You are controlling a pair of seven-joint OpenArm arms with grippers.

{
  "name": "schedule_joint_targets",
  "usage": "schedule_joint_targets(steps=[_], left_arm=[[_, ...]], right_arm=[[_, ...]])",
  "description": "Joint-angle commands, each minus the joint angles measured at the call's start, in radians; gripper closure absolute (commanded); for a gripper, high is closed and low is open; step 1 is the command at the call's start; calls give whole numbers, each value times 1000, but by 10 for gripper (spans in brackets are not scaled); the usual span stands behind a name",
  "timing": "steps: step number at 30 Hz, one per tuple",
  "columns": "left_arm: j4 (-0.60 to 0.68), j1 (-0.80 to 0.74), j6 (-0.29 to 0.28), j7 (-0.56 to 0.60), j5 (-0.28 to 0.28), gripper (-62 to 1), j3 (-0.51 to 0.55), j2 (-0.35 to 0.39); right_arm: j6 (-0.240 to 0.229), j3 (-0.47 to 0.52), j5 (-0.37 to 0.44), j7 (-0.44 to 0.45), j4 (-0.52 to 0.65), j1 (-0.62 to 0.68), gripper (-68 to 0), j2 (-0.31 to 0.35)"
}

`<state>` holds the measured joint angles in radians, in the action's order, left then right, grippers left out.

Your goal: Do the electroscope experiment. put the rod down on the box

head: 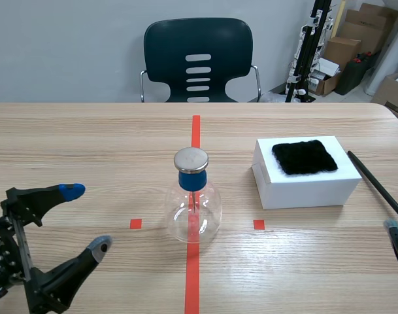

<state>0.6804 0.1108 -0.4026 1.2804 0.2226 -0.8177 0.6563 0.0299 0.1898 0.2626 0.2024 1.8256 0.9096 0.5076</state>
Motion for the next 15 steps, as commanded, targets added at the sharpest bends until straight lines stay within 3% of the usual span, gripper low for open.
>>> schedule_joint_targets(steps=[1, 10, 15], left_arm=[[14, 0, -14, 17, 27, -623, 6, 35], [71, -54, -15, -84, 218, -623, 58, 150], [219, -152, -11, -213, 266, -623, 141, 222]], right_arm=[[4, 8, 10, 20, 19, -7, -679, 13], [4, 8, -2, 22, 19, -7, -679, 13], [4, 8, -14, 22, 19, -7, -679, 13]])
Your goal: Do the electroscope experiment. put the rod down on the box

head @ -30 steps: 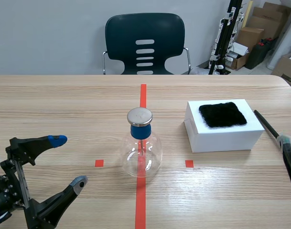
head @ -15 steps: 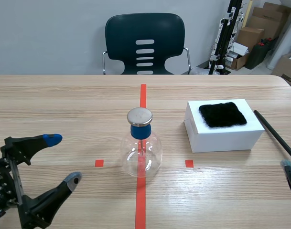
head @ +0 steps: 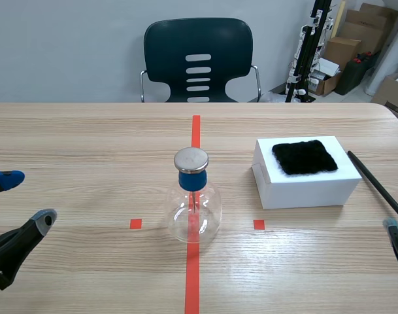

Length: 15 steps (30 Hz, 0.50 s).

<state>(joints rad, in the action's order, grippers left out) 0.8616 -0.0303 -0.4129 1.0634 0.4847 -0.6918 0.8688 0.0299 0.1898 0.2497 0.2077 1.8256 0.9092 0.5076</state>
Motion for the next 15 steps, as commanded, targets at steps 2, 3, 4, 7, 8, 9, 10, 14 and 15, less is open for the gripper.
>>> schedule_joint_targets(steps=[2, 3, 4, 7, 8, 9, 10, 14, 15], left_arm=[[113, -58, 0, -56, 14, -623, 59, 35], [154, -86, 3, -88, 27, -623, 85, 48], [192, -111, 7, -114, 34, -623, 111, 57], [310, -190, 36, -199, 36, -623, 194, 77], [345, -214, 51, -225, 35, -623, 219, 80], [382, -241, 69, -254, 35, -623, 246, 80], [414, -265, 88, -279, 35, -623, 269, 80], [525, -348, 123, -351, 31, -623, 338, 80], [551, -369, 134, -364, 27, -623, 352, 80]], right_arm=[[4, 8, -3, 16, 19, -7, -679, 13], [4, 8, -3, 16, 19, -7, -679, 13], [4, 8, -3, 16, 19, -7, -679, 13], [4, 8, -3, 19, 19, -7, -679, 13], [4, 8, -3, 20, 19, -9, -679, 13], [4, 8, -3, 20, 19, -10, -679, 13], [4, 8, -3, 21, 19, -10, -679, 13], [4, 8, -3, 23, 19, -10, -679, 13], [4, 8, -3, 23, 19, -10, -679, 13]])
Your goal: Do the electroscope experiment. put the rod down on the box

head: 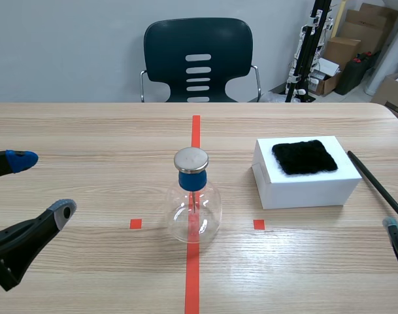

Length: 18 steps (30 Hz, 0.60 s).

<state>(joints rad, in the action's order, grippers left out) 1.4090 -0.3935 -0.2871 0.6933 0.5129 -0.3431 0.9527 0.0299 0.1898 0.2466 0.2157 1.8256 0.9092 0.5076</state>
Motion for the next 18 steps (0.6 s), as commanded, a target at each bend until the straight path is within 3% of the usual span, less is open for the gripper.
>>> schedule_joint_targets(steps=[1, 5, 18], left_arm=[[27, -25, 17, -6, -1, -623, 16, -4], [116, -101, 58, -18, -2, -623, 66, -4], [337, -261, 61, -117, -8, -623, 230, -6]], right_arm=[[4, 8, 0, 15, 19, -10, -679, 13], [4, 8, 0, 16, 19, -10, -679, 13], [4, 8, 0, 24, 19, -10, -679, 13]])
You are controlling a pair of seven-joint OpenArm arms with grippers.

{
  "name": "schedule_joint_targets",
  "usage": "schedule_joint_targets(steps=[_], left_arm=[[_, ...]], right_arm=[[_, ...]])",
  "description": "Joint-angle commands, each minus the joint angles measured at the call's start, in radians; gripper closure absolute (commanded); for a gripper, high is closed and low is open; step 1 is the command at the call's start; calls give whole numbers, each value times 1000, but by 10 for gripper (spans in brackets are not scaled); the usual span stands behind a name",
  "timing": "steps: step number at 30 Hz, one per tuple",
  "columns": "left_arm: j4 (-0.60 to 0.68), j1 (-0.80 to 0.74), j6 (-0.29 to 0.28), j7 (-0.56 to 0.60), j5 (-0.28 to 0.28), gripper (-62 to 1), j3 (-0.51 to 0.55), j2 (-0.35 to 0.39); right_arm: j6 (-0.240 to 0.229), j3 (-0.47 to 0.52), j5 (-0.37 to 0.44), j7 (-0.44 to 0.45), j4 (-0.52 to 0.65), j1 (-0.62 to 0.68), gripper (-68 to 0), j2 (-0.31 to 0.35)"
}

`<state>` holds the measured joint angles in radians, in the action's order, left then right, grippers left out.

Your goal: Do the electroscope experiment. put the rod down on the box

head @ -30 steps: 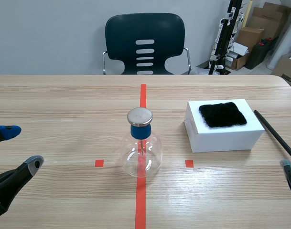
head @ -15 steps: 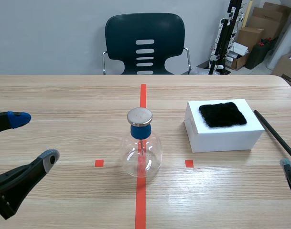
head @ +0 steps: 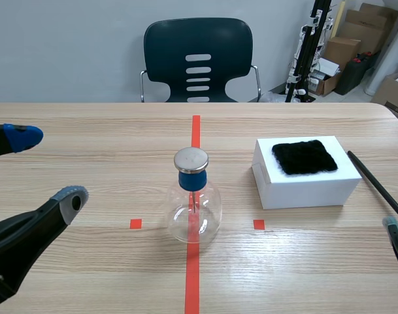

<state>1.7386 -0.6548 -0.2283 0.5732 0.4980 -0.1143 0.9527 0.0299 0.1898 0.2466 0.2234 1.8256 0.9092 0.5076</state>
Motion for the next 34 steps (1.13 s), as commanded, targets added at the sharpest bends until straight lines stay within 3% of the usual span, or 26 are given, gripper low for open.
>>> schedule_joint_targets(steps=[1, 7, 11, 18, 34], left_arm=[[12, 1, 2, -3, 7, -623, 5, -9], [23, 1, 2, -55, 1, -623, 33, -62], [23, 1, 1, -54, -53, -623, 38, -101], [23, 1, 2, -54, -55, -623, 39, -147], [23, 1, 1, -54, -61, -623, 40, -157]], right_arm=[[4, 8, 0, 21, 19, -10, -679, 13], [4, 8, 0, 30, 19, -9, -679, 13], [4, 8, 0, 30, 19, -9, -679, 13], [4, 8, 0, 30, 19, -9, -679, 13], [5, 8, 0, 42, 19, -9, -679, 13]])
